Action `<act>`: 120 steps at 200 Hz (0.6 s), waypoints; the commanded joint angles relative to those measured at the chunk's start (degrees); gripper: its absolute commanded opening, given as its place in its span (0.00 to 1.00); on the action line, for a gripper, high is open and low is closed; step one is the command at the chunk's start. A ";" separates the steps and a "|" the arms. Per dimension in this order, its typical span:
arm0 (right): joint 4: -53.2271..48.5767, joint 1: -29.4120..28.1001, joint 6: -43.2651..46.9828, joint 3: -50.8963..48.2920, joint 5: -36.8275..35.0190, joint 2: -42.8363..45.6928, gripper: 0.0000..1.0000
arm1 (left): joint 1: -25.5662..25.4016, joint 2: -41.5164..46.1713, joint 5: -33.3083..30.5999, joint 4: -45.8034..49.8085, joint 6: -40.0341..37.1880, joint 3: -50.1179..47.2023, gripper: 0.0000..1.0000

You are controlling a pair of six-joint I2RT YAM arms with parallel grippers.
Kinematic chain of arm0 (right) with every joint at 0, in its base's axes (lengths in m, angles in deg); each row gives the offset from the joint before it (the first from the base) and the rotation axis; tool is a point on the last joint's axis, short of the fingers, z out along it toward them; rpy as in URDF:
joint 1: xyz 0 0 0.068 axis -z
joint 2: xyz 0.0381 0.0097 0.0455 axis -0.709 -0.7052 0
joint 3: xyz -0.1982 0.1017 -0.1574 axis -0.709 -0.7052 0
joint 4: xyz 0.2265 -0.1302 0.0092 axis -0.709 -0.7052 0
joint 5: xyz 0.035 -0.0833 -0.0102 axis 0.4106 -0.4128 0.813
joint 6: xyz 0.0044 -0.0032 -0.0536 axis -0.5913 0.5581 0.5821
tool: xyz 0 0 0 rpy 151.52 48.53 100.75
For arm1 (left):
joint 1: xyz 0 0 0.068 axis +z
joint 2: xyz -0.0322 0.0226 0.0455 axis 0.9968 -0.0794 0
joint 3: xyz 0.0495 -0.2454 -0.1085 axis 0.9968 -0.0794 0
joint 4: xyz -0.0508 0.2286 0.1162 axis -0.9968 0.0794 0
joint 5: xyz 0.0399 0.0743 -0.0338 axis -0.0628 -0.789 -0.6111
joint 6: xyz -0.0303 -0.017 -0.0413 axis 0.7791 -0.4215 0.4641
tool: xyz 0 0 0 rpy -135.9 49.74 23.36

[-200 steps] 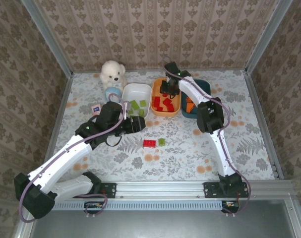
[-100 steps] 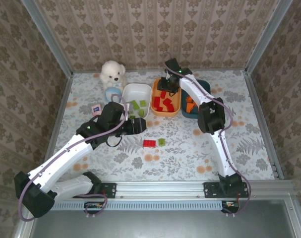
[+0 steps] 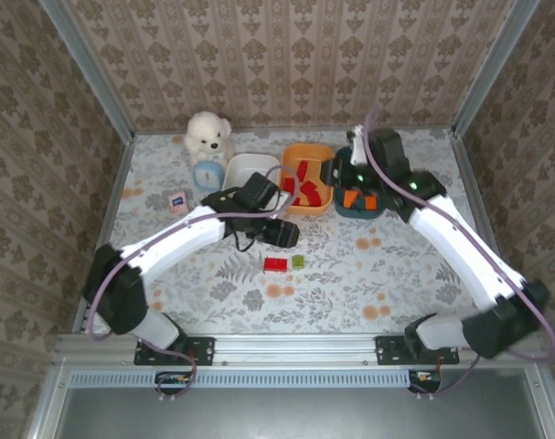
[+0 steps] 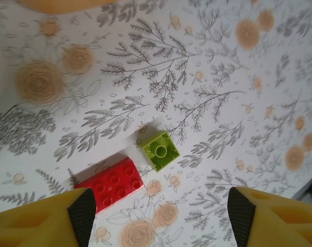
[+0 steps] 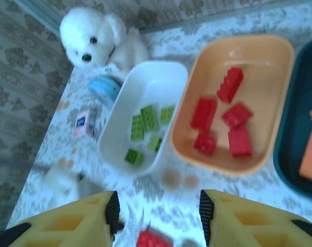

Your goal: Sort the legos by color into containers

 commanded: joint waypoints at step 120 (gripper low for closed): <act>-15.95 -0.42 -7.91 -14.46 6.35 34.43 0.58 | -10.88 -20.43 -9.73 12.59 -37.63 12.49 0.81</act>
